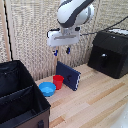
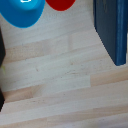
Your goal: Discover the targeted book and set your gripper to the appropriate amplitude. Smoothly guide your gripper in the direction of the book and snatch it firmly. Search for the back section of the caddy. Move the held book towards the back section and lightly deposit it inside.
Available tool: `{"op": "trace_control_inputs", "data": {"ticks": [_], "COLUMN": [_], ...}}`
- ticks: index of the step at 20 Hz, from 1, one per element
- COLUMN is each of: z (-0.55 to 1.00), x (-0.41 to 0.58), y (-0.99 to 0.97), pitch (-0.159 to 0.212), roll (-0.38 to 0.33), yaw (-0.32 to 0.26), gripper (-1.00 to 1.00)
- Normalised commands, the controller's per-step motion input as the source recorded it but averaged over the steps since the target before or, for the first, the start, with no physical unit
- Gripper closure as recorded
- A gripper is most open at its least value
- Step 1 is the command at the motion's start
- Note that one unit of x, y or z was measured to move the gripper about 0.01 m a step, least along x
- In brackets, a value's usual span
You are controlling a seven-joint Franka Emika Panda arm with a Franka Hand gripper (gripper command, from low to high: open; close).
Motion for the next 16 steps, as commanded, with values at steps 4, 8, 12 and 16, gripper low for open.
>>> {"op": "trace_control_inputs", "data": {"ticks": [4,8,12,16], "z": [-0.04,-0.05,-0.05,-0.13], "x": [0.046,0.049,0.09,0.129], "y": [-0.59,-0.64,-0.49,-0.16], "pitch": [0.0,0.0,0.0,0.0], "roll": [0.051,0.052,0.029,0.0], "yaw": [0.028,0.05,0.069,0.021], "gripper": [-1.0,-1.0,-1.0,-1.0]}}
